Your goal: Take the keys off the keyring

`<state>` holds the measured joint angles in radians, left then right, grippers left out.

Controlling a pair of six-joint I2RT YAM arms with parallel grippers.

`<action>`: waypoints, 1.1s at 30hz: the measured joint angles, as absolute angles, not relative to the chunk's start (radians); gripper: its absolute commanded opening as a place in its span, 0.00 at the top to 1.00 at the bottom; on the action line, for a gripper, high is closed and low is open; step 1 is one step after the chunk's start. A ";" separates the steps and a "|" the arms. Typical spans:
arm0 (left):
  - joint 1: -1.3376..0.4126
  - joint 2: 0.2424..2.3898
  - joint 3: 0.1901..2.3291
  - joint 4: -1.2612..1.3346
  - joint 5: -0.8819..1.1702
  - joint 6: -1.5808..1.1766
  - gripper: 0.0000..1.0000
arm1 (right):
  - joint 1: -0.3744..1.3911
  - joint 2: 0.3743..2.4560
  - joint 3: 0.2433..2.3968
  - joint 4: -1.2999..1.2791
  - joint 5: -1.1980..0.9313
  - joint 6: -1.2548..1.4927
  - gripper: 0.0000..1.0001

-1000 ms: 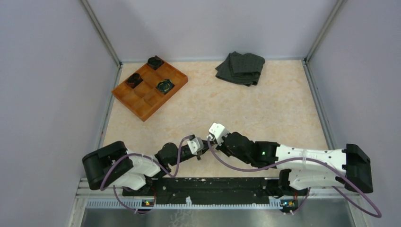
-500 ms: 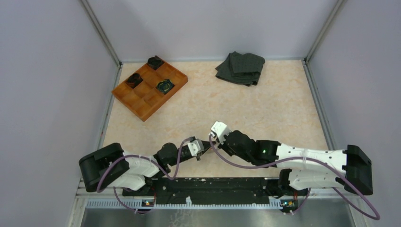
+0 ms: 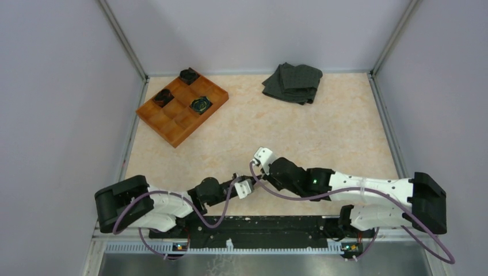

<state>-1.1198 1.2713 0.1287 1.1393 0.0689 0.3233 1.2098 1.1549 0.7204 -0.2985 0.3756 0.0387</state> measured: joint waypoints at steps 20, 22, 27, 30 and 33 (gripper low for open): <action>-1.309 1.327 0.164 1.080 -0.224 0.614 0.76 | 1.166 1.190 0.763 -0.348 0.282 0.115 1.00; -1.312 1.327 0.164 1.087 -0.234 0.586 0.74 | 1.163 1.186 0.763 -0.333 0.272 0.108 1.00; -1.309 1.327 0.163 1.130 -0.253 0.490 0.75 | 1.160 1.162 0.762 -0.307 0.222 0.080 1.00; -1.303 1.327 0.163 1.155 -0.255 0.445 0.75 | 1.160 1.148 0.762 -0.300 0.207 0.062 1.00; -1.291 1.327 0.163 1.169 -0.252 0.405 0.75 | 1.157 1.137 0.761 -0.300 0.200 0.045 1.00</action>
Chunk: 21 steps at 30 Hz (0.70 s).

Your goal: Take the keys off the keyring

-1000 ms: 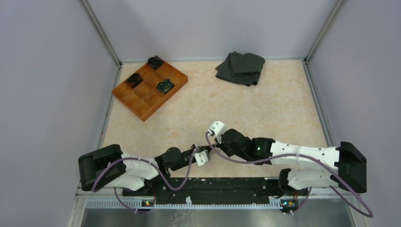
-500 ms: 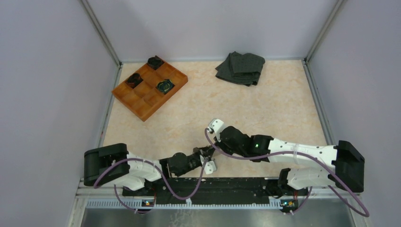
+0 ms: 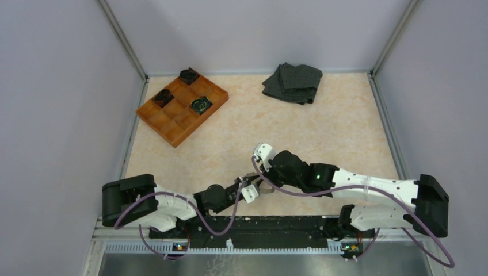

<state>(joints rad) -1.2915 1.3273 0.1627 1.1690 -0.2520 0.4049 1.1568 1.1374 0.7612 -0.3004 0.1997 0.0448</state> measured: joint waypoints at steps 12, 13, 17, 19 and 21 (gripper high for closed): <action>-1.226 1.335 0.158 1.185 -0.224 0.303 0.72 | 1.156 1.125 0.761 -0.307 0.180 0.018 1.00; -1.224 1.336 0.158 1.188 -0.221 0.300 0.73 | 1.156 1.125 0.761 -0.307 0.179 0.017 1.00; -1.216 1.339 0.158 1.195 -0.199 0.297 0.74 | 1.156 1.125 0.761 -0.307 0.178 0.014 1.00; -1.214 1.340 0.158 1.197 -0.191 0.297 0.74 | 1.156 1.125 0.761 -0.308 0.178 0.010 1.00; -1.211 1.343 0.158 1.199 -0.183 0.298 0.74 | 1.156 1.125 0.761 -0.308 0.178 0.010 1.00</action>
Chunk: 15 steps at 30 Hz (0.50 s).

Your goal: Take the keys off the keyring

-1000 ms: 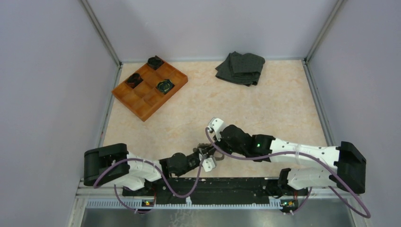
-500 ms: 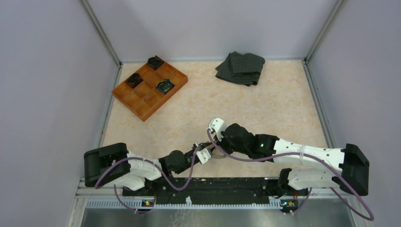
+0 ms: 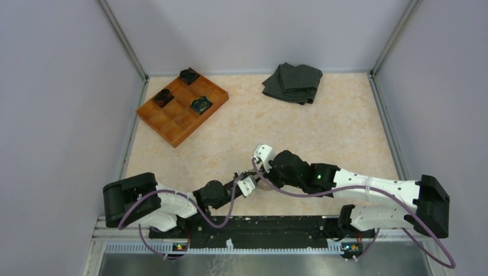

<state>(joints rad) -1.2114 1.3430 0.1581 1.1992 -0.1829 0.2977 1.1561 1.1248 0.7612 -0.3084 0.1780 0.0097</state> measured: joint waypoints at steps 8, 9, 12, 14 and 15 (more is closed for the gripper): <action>-1.211 1.361 0.160 1.208 -0.173 0.300 0.75 | 1.156 1.125 0.762 -0.322 0.167 0.010 1.00; -1.211 1.362 0.161 1.209 -0.173 0.301 0.77 | 1.156 1.125 0.762 -0.323 0.166 0.009 1.00; -1.211 1.363 0.168 1.204 -0.171 0.305 0.83 | 1.156 1.125 0.762 -0.323 0.164 0.009 1.00; -1.211 1.363 0.174 1.196 -0.167 0.308 0.88 | 1.156 1.124 0.762 -0.323 0.167 0.009 1.00; -1.211 1.363 0.176 1.192 -0.162 0.309 0.88 | 1.156 1.124 0.762 -0.323 0.169 0.008 1.00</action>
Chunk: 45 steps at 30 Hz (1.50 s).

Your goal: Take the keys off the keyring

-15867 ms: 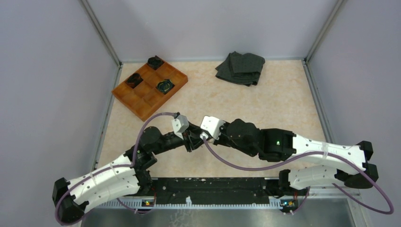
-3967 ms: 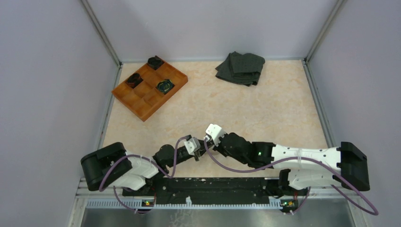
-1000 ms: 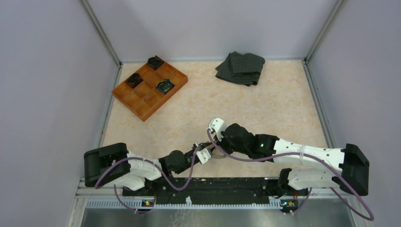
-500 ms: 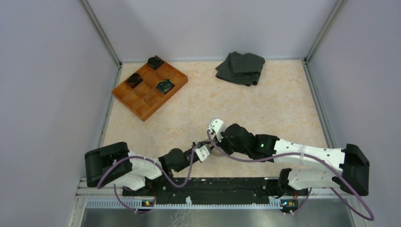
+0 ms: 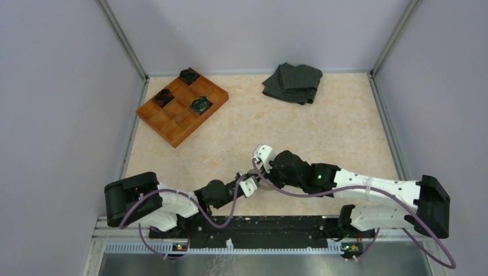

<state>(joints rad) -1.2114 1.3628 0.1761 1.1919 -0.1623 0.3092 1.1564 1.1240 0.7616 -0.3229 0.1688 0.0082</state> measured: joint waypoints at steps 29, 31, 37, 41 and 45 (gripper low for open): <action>-1.211 1.330 0.175 1.127 -0.093 0.389 1.00 | 1.145 1.150 0.827 -0.459 0.318 0.046 1.00; -1.211 1.324 0.174 1.120 -0.089 0.400 1.00 | 1.140 1.155 0.828 -0.463 0.319 0.049 1.00; -1.211 1.317 0.174 1.111 -0.090 0.410 1.00 | 1.129 1.168 0.834 -0.469 0.321 0.060 1.00; -1.211 1.319 0.173 1.114 -0.120 0.382 1.00 | 1.101 1.165 0.834 -0.461 0.334 0.080 1.00; -1.183 1.330 0.173 1.121 -0.149 0.324 1.00 | 1.041 1.137 0.824 -0.421 0.346 0.120 1.00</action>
<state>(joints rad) -1.1831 1.3300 0.1726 1.1206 -0.1490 0.3241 1.0412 1.1370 0.8242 -0.4213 0.3462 0.1200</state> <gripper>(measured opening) 0.005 0.018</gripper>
